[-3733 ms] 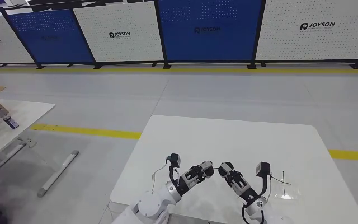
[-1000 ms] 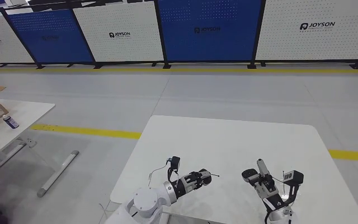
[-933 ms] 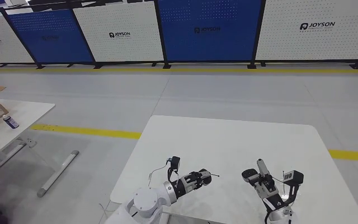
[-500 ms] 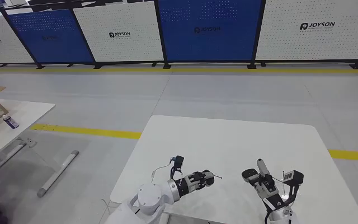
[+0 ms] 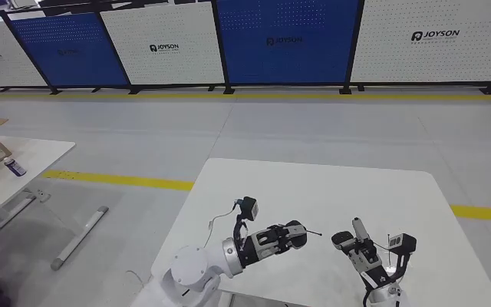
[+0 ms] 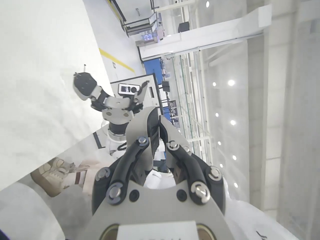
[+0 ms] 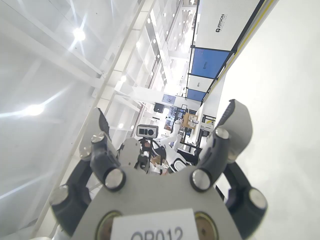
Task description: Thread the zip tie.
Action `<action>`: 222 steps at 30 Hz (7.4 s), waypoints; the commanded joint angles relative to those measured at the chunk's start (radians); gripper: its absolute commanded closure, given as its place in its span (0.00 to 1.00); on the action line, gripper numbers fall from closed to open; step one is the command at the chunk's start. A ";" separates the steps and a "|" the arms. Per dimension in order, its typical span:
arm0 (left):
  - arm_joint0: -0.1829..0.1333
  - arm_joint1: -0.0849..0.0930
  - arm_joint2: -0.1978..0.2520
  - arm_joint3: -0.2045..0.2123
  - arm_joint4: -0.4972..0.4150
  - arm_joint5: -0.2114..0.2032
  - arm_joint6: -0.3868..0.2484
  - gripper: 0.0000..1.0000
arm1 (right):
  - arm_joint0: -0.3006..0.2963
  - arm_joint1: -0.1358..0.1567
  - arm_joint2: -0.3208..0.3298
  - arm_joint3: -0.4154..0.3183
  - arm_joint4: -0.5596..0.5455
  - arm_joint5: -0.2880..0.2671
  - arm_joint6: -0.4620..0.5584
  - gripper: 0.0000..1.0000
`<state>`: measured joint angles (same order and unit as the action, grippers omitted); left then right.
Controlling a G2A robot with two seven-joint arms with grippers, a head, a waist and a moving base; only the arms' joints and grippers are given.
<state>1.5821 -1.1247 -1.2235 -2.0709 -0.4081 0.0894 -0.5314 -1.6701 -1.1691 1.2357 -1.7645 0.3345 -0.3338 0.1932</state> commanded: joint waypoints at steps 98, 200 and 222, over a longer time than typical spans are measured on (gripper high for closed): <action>0.087 0.010 -0.021 -0.100 -0.183 -0.357 -0.060 1.00 | 0.000 0.000 0.000 0.000 0.000 0.000 0.000 0.00; -0.107 -0.011 0.277 0.223 0.248 -0.011 0.182 1.00 | 0.000 0.000 0.000 0.000 0.000 0.000 0.000 0.00; -0.078 0.019 0.155 0.309 0.079 -0.213 -0.033 1.00 | 0.000 0.000 0.000 0.000 0.000 0.000 0.000 0.00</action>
<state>1.5042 -1.1056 -1.0690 -1.7616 -0.3269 -0.1235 -0.5582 -1.6701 -1.1691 1.2357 -1.7645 0.3345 -0.3338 0.1932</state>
